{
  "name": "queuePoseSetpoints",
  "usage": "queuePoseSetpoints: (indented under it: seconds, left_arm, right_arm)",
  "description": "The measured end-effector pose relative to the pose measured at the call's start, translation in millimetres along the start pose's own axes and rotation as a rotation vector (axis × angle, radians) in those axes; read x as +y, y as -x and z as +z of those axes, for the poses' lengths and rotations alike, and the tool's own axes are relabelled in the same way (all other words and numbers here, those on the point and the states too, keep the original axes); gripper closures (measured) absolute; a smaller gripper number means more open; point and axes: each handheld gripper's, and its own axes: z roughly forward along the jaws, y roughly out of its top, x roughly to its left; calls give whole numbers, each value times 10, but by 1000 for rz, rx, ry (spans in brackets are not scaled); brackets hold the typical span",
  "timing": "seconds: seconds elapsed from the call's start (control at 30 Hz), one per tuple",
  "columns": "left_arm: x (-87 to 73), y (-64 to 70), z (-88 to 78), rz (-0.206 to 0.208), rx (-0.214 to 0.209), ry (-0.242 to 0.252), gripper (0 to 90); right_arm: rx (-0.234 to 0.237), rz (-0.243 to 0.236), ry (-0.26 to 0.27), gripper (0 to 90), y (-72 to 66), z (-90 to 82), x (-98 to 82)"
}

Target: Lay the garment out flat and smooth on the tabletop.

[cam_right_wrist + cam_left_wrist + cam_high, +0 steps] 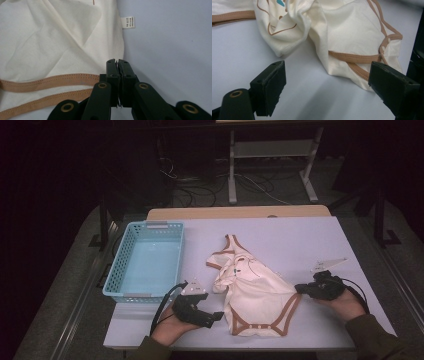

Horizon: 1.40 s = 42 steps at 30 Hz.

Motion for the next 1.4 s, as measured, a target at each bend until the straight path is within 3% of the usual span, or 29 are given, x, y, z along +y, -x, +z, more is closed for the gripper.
queuePoseSetpoints:
  seconds: [0.63, 0.77, 1.03, 1.07, 1.4]
  left_arm:
    - [0, 0, 7, -3, 0, 1, 142]
    - [1, 3, 12, -4, 3, -2, 142]
    - [32, -12, 21, 8, 10, -13, 144]
    - [39, -6, 31, -6, 12, 1, 144]
    - [161, -18, 96, -17, 34, 20, 152]
  right_arm:
    - [-31, 2, -42, 855, -5, -76, -168]
    - [-26, 13, -36, 744, 3, -77, -164]
    - [10, 19, 53, 444, -28, -113, -129]
    - [13, 22, 57, 423, -38, -115, -122]
    - [25, -6, 70, 384, -96, -98, -100]
